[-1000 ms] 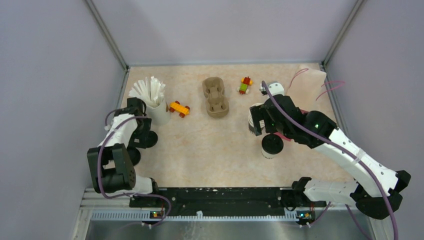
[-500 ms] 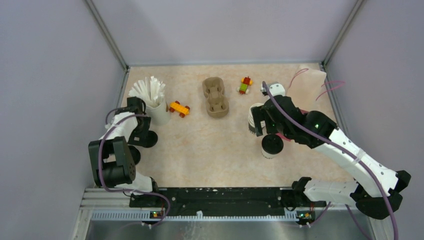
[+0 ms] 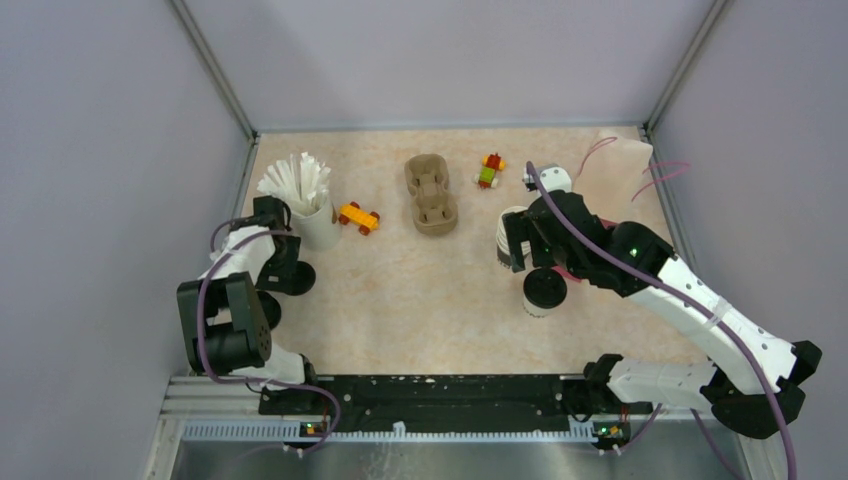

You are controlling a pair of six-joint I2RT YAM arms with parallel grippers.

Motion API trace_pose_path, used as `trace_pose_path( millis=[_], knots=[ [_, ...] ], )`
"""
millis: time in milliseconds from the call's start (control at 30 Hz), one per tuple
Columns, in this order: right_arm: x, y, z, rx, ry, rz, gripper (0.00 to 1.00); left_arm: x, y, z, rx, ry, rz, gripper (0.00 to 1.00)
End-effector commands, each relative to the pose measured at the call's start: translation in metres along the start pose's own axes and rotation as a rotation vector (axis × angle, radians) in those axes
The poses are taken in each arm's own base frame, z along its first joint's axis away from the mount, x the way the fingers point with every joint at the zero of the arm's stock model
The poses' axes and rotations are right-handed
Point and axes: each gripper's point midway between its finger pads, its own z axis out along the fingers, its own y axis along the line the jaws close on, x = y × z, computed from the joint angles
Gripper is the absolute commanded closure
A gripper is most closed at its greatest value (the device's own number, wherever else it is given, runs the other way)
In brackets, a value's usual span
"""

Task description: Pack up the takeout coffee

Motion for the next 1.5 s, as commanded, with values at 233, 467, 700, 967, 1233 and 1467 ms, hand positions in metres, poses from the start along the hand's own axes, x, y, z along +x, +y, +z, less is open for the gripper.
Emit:
trace_pose_path(
  millis=[233, 467, 700, 967, 1233, 1467],
  knots=[
    [-0.011, 0.002, -0.009, -0.02, -0.04, 0.02, 0.14, 0.0, 0.009, -0.004, -0.018, 0.007, -0.094, 0.12],
    [-0.013, 0.001, -0.011, -0.018, -0.039, 0.005, 0.14, -0.003, 0.006, 0.003, -0.036, 0.012, -0.099, 0.04],
    [-0.015, 0.005, -0.009, -0.026, -0.035, 0.008, 0.14, -0.008, -0.005, 0.006, -0.029, 0.013, -0.087, 0.01],
    [-0.015, 0.005, -0.008, -0.022, -0.032, 0.008, 0.14, -0.009, -0.014, 0.003, 0.005, 0.025, -0.063, 0.01],
    [-0.013, 0.007, -0.006, -0.023, -0.025, 0.019, 0.15, -0.016, -0.016, -0.002, 0.027, 0.004, -0.087, 0.01],
    [-0.01, 0.006, -0.005, -0.018, -0.016, 0.022, 0.15, -0.013, -0.022, 0.003, 0.054, 0.021, -0.087, 0.01]
  ],
)
